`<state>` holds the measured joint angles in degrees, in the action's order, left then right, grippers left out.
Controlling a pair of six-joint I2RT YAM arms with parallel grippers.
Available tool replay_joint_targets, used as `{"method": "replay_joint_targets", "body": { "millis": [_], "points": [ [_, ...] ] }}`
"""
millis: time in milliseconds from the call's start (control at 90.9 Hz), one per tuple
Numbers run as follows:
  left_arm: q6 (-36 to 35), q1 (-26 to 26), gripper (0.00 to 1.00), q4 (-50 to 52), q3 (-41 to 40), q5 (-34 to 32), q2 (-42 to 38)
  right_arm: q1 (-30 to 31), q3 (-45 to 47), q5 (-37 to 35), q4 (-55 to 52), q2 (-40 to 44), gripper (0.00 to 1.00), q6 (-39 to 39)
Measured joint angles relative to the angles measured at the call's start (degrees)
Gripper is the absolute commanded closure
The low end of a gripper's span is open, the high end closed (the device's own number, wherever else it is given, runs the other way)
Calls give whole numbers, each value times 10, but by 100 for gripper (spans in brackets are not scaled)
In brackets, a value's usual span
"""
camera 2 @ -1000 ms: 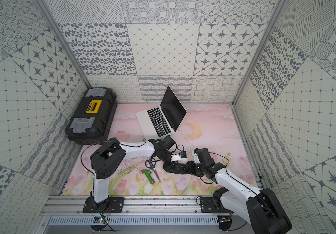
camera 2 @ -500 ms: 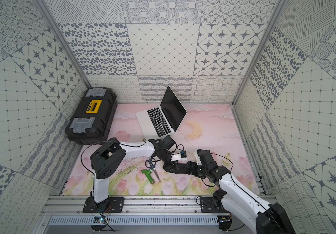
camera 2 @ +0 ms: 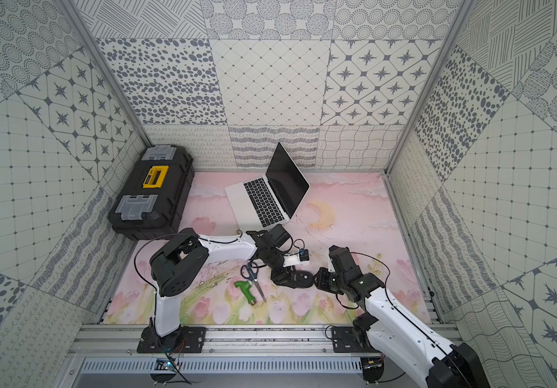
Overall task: Insert the wireless mouse receiver into the laptop
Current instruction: Close the lid on the mouse, then pick up the mouse from the center of the board.
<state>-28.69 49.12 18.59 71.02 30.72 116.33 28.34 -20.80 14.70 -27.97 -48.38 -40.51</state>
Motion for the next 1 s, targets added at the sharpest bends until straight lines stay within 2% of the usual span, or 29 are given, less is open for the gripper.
{"method": "replay_joint_targets", "body": {
  "millis": [264,374,495,594,792,880,1002],
  "points": [
    [0,0,70,0,0,3,1,19,0,9,55,-61,81,-7],
    [0,-1,80,0,0,5,2,20,0,-1,66,-69,80,-12],
    [7,-1,89,-4,-2,5,-1,24,1,-8,75,-60,67,-16],
    [28,-4,92,-17,-9,6,-13,20,0,-2,71,-19,50,-14],
    [144,-38,93,-42,-61,-7,-92,-28,-11,31,54,60,14,23],
    [220,-56,93,-82,-99,-1,-152,-48,-27,57,51,84,4,47],
    [335,-73,91,-161,-150,25,-223,-58,-55,109,77,97,3,66]
  ]
}}
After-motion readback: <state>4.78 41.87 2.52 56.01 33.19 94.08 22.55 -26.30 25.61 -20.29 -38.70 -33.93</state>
